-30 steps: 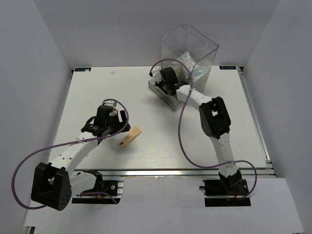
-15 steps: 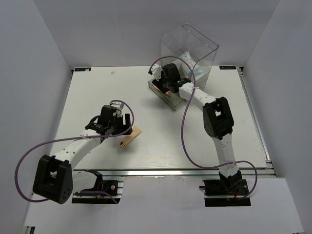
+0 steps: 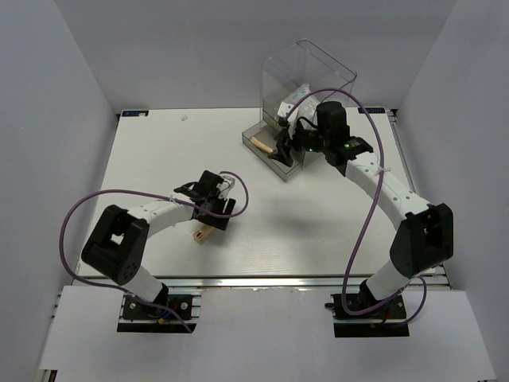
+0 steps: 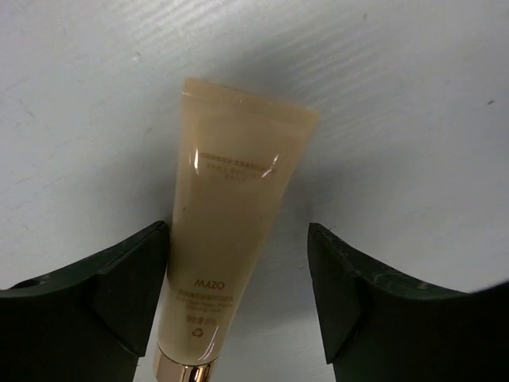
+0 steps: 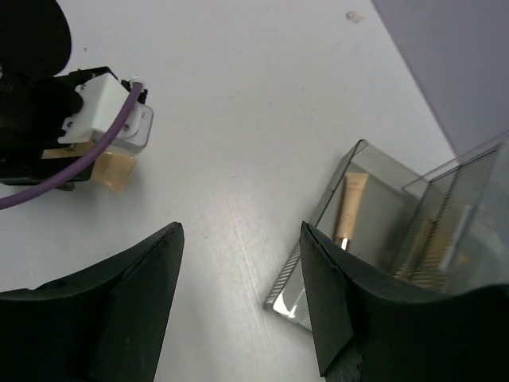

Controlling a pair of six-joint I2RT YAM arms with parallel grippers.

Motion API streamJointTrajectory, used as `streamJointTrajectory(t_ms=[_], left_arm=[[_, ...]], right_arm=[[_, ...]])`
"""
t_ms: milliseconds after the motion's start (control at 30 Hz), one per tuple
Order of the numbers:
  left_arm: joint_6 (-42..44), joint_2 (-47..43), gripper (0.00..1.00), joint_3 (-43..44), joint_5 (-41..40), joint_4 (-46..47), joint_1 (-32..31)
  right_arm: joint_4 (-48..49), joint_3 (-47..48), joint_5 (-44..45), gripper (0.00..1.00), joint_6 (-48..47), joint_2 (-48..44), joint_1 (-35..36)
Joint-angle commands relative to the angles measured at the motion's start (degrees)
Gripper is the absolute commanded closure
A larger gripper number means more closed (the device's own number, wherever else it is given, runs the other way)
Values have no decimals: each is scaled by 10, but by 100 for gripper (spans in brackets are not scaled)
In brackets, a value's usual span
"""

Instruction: Organize the makeup

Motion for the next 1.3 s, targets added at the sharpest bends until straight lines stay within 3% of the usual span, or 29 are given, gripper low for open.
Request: streamJointTrajectory(t_ms=[0, 133, 267, 300, 433, 533, 700, 833, 967, 1067, 1167, 1267], left_arm=[[32, 9, 22, 19, -59, -30, -15], [35, 21, 36, 23, -93, -32, -19], [4, 25, 70, 39, -87, -28, -18], [-7, 21, 71, 55, -82, -27, -19], [-87, -10, 71, 109, -25, 34, -19], [-215, 13, 71, 166, 54, 158, -18], [-394, 174, 71, 291, 122, 293, -12], [-581, 293, 72, 428, 107, 356, -6], [-692, 363, 71, 497, 52, 374, -5], [-731, 395, 64, 539, 18, 357, -5], [-748, 419, 42, 568, 19, 344, -5], [-753, 429, 33, 583, 30, 352, -5]], right_arm=[[5, -27, -41, 34, 32, -9, -15], [6, -34, -59, 34, 58, -25, -33], [13, -42, -72, 34, 77, -45, -48], [16, -46, -72, 34, 79, -51, -54], [31, -63, -75, 34, 96, -78, -72], [49, -84, -69, 34, 109, -105, -89], [61, -109, -67, 34, 135, -127, -123], [64, -131, -64, 34, 138, -158, -143], [67, -155, -64, 34, 141, -181, -165], [67, -166, -64, 34, 144, -196, -175], [68, -178, -66, 34, 145, -206, -183], [69, -185, -70, 34, 145, -210, -185]])
